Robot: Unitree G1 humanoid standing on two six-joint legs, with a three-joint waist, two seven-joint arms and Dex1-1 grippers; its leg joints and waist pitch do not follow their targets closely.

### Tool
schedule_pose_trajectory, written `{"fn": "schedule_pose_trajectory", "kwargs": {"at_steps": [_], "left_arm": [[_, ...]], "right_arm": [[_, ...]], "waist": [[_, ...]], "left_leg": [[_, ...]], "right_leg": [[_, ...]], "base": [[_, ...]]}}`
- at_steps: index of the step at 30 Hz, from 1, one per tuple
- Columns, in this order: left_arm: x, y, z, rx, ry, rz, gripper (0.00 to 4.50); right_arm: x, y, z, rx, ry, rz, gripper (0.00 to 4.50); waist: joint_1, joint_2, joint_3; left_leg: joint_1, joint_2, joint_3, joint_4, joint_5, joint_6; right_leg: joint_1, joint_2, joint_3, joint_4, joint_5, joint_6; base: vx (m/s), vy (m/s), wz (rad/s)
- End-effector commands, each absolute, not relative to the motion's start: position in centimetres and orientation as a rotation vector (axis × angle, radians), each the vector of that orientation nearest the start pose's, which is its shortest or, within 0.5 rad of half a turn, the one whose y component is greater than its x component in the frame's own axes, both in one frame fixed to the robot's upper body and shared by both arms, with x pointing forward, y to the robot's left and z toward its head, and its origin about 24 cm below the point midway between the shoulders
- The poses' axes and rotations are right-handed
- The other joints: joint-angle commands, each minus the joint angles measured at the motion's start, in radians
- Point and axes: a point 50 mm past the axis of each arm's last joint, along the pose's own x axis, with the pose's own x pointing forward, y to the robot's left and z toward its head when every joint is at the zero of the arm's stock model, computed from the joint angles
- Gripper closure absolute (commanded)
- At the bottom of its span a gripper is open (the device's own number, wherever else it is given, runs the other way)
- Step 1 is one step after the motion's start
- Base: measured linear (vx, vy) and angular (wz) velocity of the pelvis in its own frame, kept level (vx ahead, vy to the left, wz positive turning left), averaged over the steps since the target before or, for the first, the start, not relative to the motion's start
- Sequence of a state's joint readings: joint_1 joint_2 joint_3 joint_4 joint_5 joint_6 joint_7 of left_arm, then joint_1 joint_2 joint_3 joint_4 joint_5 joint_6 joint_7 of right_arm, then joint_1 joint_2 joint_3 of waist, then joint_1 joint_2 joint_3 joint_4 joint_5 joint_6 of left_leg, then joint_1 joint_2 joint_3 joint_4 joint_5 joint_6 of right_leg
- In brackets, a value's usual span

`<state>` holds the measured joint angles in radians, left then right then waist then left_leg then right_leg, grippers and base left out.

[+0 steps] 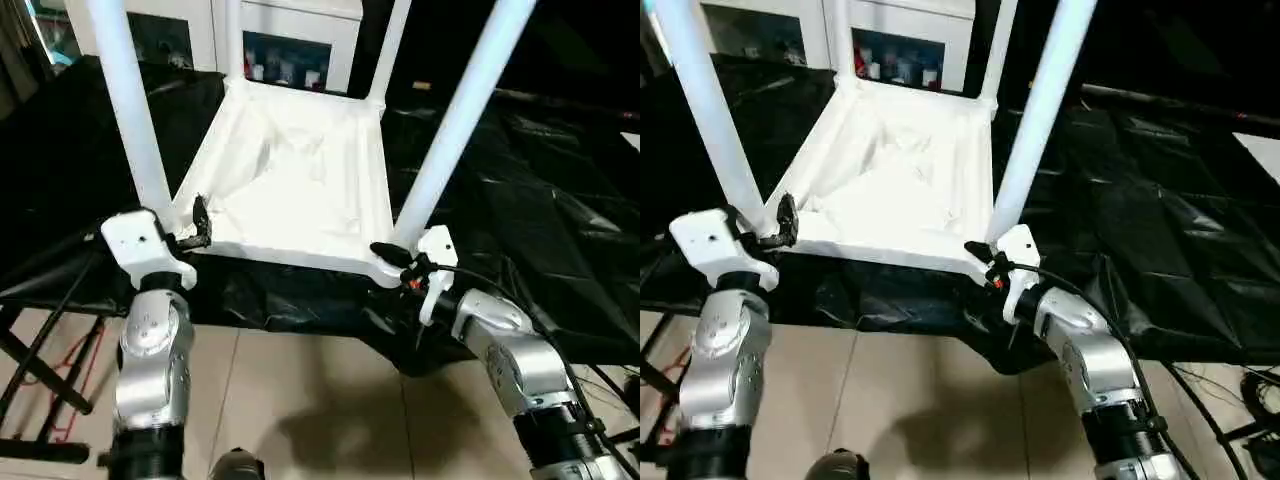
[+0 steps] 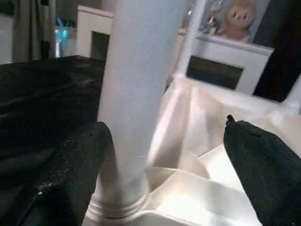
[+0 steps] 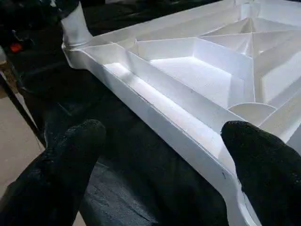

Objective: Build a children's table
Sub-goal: Flip table

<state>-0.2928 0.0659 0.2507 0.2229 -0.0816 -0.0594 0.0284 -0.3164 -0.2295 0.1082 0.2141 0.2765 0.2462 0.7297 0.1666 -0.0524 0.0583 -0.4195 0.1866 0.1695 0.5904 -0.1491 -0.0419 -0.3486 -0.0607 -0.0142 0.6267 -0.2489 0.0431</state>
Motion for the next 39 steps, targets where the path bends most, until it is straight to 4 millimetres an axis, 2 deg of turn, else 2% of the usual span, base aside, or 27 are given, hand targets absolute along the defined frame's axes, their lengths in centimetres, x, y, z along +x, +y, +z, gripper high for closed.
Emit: {"fn": "schedule_pose_trajectory", "kwargs": {"at_steps": [1, 2, 3, 5, 8, 9, 11, 12, 13, 14, 15, 16, 17, 19, 21, 23, 24, 25, 26, 27, 29, 32, 39], "left_arm": [[31.3, 20.8, 7.5, -0.055, -0.125, 0.211, 0.07], [31.6, 21.0, 7.6, -0.056, -0.123, 0.209, 0.07], [32.0, 21.2, 7.6, -0.057, -0.116, 0.212, 0.07], [32.5, 21.6, 7.7, -0.067, -0.104, 0.229, 0.07], [32.9, 22.1, 7.8, -0.081, -0.094, 0.266, 0.07], [33.2, 22.3, 8.2, -0.106, -0.101, 0.270, 0.07], [33.8, 22.1, 8.3, -0.144, -0.111, 0.234, 0.07], [34.2, 22.0, 8.3, -0.151, -0.099, 0.212, 0.07], [34.8, 21.8, 8.2, -0.151, -0.077, 0.185, 0.07], [35.1, 21.6, 8.1, -0.136, -0.054, 0.169, 0.07], [35.2, 21.6, 8.1, -0.125, -0.044, 0.164, 0.07], [35.3, 21.7, 8.0, -0.102, -0.030, 0.169, 0.07], [35.5, 21.9, 7.8, -0.091, -0.003, 0.186, 0.07], [35.6, 22.1, 7.7, -0.094, 0.019, 0.198, 0.07], [35.6, 22.1, 7.6, -0.114, 0.034, 0.203, 0.23], [35.6, 22.1, 7.3, -0.120, 0.047, 0.204, 0.34], [35.6, 22.1, 7.2, -0.123, 0.050, 0.210, 0.34], [35.6, 22.1, 7.2, -0.123, 0.050, 0.210, 0.34], [35.4, 22.2, 6.8, -0.129, 0.064, 0.234, 0.46], [35.4, 22.2, 6.8, -0.129, 0.065, 0.235, 0.55], [35.2, 22.3, 6.4, -0.149, 0.078, 0.249, 0.74], [34.9, 22.2, 5.8, -0.162, 0.100, 0.247, 0.94], [35.0, 22.2, 5.9, -0.184, 0.096, 0.249, 1.57]], "right_arm": [[29.6, -12.3, 6.0, 0.056, 0.151, 0.865, 0.00], [29.6, -12.2, 6.1, 0.056, 0.148, 0.864, 0.00], [29.7, -12.1, 6.1, 0.051, 0.145, 0.855, 0.00], [29.9, -12.1, 6.0, 0.048, 0.142, 0.841, 0.00], [29.9, -11.9, 6.0, 0.048, 0.140, 0.835, 0.00], [29.8, -11.7, 5.9, 0.050, 0.138, 0.829, 0.00], [29.8, -11.6, 5.7, 0.058, 0.138, 0.820, 0.00], [29.8, -11.4, 5.6, 0.060, 0.143, 0.817, 0.00], [29.9, -11.2, 5.4, 0.058, 0.150, 0.815, 0.00], [29.9, -11.1, 5.3, 0.051, 0.157, 0.811, 0.00], [30.0, -11.1, 5.3, 0.047, 0.160, 0.808, 0.00], [30.1, -11.0, 5.2, 0.045, 0.167, 0.808, 0.00], [30.1, -10.7, 5.1, 0.050, 0.179, 0.827, 0.00], [30.0, -10.2, 5.1, 0.058, 0.183, 0.864, 0.00], [29.3, -9.1, 5.8, 0.077, 0.157, 0.974, 0.00], [29.2, -8.9, 5.9, 0.071, 0.153, 0.988, 0.00], [29.1, -8.7, 6.0, 0.061, 0.146, 1.006, 0.00], [29.1, -8.7, 6.0, 0.061, 0.146, 1.006, 0.00], [28.8, -8.3, 6.1, 0.062, 0.139, 1.039, 0.00], [28.8, -8.3, 6.1, 0.062, 0.139, 1.040, 0.00], [28.6, -8.1, 6.2, 0.065, 0.132, 1.061, 0.00], [29.0, -7.9, 6.3, 0.062, 0.123, 1.042, 0.00], [29.2, -7.7, 6.5, 0.063, 0.121, 1.049, 0.00]], "waist": [[-0.004, 0.023, -0.065], [-0.004, 0.031, -0.068], [-0.004, 0.031, -0.069], [-0.003, 0.050, -0.072], [-0.006, 0.046, -0.073], [-0.005, 0.067, -0.077], [-0.004, 0.060, -0.077], [-0.002, 0.068, -0.079], [-0.002, 0.067, -0.076], [-0.001, 0.071, -0.077], [0.001, 0.083, -0.077], [0.000, 0.083, -0.077], [0.001, 0.099, -0.078], [-0.001, 0.114, -0.078], [-0.001, 0.104, -0.079], [0.001, 0.107, -0.080], [0.004, 0.102, -0.081], [0.007, 0.108, -0.082], [0.008, 0.102, -0.081], [0.009, 0.105, -0.082], [0.007, 0.105, -0.080], [0.006, 0.096, -0.080], [0.008, 0.098, -0.079]], "left_leg": [[0.054, 0.046, -0.026, -0.086, -0.307, -0.093], [0.057, 0.046, -0.028, -0.087, -0.321, -0.099], [0.057, 0.048, -0.029, -0.088, -0.321, -0.101], [0.054, 0.048, -0.033, -0.088, -0.311, -0.115], [0.055, 0.047, -0.031, -0.087, -0.309, -0.116], [0.054, 0.044, -0.033, -0.083, -0.308, -0.121], [0.053, 0.042, -0.031, -0.081, -0.295, -0.112], [0.053, 0.041, -0.029, -0.078, -0.282, -0.105], [0.052, 0.040, -0.027, -0.079, -0.286, -0.099], [0.053, 0.040, -0.028, -0.079, -0.288, -0.099], [0.053, 0.040, -0.030, -0.080, -0.295, -0.102], [0.053, 0.044, -0.032, -0.083, -0.312, -0.105], [0.053, 0.043, -0.033, -0.083, -0.323, -0.109], [0.053, 0.043, -0.033, -0.082, -0.347, -0.114], [0.049, 0.044, -0.034, -0.082, -0.333, -0.101], [0.045, 0.044, -0.033, -0.078, -0.296, -0.077], [0.045, 0.044, -0.030, -0.077, -0.282, -0.066], [0.046, 0.045, -0.031, -0.077, -0.277, -0.063], [0.045, 0.046, -0.030, -0.079, -0.282, -0.062], [0.046, 0.047, -0.031, -0.080, -0.286, -0.064], [0.046, 0.048, -0.032, -0.083, -0.302, -0.068], [0.045, 0.048, -0.029, -0.083, -0.295, -0.060], [0.045, 0.048, -0.029, -0.085, -0.296, -0.062]], "right_leg": [[-0.001, -0.076, 0.023, -0.075, 0.027, -0.118], [-0.004, -0.075, 0.023, -0.074, 0.002, -0.120], [-0.003, -0.076, 0.022, -0.071, 0.004, -0.123], [-0.003, -0.075, 0.020, -0.065, 0.044, -0.132], [-0.003, -0.073, 0.019, -0.063, 0.076, -0.136], [-0.001, -0.074, 0.019, -0.059, 0.105, -0.138], [0.001, -0.074, 0.019, -0.059, 0.123, -0.147], [0.000, -0.075, 0.019, -0.058, 0.126, -0.154], [-0.002, -0.073, 0.020, -0.061, 0.114, -0.154], [-0.002, -0.074, 0.020, -0.060, 0.104, -0.154], [-0.003, -0.075, 0.020, -0.059, 0.084, -0.152], [-0.002, -0.077, 0.021, -0.061, 0.065, -0.151], [-0.004, -0.076, 0.020, -0.061, 0.056, -0.149], [-0.006, -0.077, 0.022, -0.063, 0.040, -0.151], [0.001, -0.077, 0.022, -0.061, 0.068, -0.159], [0.001, -0.078, 0.021, -0.058, 0.106, -0.164], [0.000, -0.078, 0.021, -0.059, 0.109, -0.164], [-0.001, -0.079, 0.021, -0.059, 0.100, -0.164], [-0.001, -0.079, 0.021, -0.061, 0.082, -0.164], [-0.001, -0.079, 0.021, -0.060, 0.073, -0.165], [-0.003, -0.079, 0.021, -0.062, 0.046, -0.163], [-0.006, -0.081, 0.023, -0.065, 0.027, -0.166], [-0.009, -0.081, 0.025, -0.067, 0.001, -0.155]], "base": [[0.000, 0.000, 0.00], [0.000, 0.000, 0.00], [0.000, 0.000, 0.00], [0.000, 0.000, 0.00], [0.000, 0.000, 0.00], [0.000, 0.000, 0.00], [0.000, 0.000, 0.00], [0.000, 0.000, 0.00], [0.000, 0.000, 0.00], [0.000, 0.000, 0.00], [0.000, 0.000, 0.00], [0.000, 0.000, 0.00], [0.000, 0.000, 0.00], [0.000, 0.000, 0.00], [0.000, 0.000, 0.00], [0.000, 0.000, 0.00], [0.000, 0.000, 0.00], [0.000, 0.000, 0.00], [0.000, 0.000, 0.00], [0.000, 0.000, 0.00], [0.000, 0.000, 0.00], [0.000, 0.000, 0.00], [0.000, 0.000, 0.00]]}}
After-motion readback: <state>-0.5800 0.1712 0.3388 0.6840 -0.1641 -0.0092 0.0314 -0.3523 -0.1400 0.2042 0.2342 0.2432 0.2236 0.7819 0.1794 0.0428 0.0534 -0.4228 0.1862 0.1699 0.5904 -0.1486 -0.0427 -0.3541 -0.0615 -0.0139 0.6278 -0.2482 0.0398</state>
